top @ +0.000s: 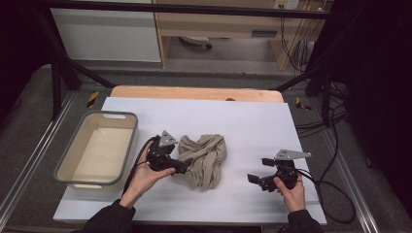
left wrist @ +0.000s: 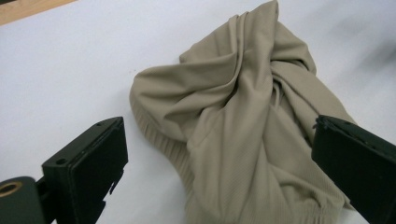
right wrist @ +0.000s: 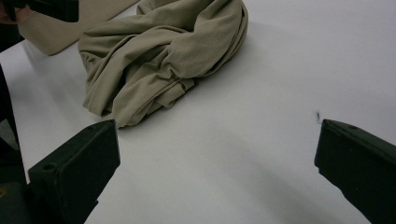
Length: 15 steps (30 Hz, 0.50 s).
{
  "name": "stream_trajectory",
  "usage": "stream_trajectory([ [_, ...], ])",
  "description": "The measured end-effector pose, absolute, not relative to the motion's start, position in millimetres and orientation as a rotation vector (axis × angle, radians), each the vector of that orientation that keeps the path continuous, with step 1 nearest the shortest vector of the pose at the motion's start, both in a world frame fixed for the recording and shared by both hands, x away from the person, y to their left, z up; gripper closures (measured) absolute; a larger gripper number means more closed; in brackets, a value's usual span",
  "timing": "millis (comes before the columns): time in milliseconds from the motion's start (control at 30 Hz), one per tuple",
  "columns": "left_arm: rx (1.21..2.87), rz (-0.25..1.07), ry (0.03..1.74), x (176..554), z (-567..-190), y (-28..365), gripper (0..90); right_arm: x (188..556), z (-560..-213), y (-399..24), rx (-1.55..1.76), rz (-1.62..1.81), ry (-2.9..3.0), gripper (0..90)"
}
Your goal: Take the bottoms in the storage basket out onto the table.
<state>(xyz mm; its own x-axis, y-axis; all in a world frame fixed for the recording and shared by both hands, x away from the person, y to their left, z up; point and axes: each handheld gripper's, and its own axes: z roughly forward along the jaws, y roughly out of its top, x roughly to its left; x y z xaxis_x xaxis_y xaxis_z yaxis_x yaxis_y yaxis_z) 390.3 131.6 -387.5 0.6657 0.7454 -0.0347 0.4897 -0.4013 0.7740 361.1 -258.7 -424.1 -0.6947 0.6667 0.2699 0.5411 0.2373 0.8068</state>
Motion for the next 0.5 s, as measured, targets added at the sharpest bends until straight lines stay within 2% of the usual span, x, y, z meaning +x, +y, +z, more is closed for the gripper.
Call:
stream_trajectory([
  [500,2.062,0.435,0.991,379.4,-400.5,164.3,3.4,361.5,-424.9,-258.1,1.158,1.451,2.367,0.5],
])
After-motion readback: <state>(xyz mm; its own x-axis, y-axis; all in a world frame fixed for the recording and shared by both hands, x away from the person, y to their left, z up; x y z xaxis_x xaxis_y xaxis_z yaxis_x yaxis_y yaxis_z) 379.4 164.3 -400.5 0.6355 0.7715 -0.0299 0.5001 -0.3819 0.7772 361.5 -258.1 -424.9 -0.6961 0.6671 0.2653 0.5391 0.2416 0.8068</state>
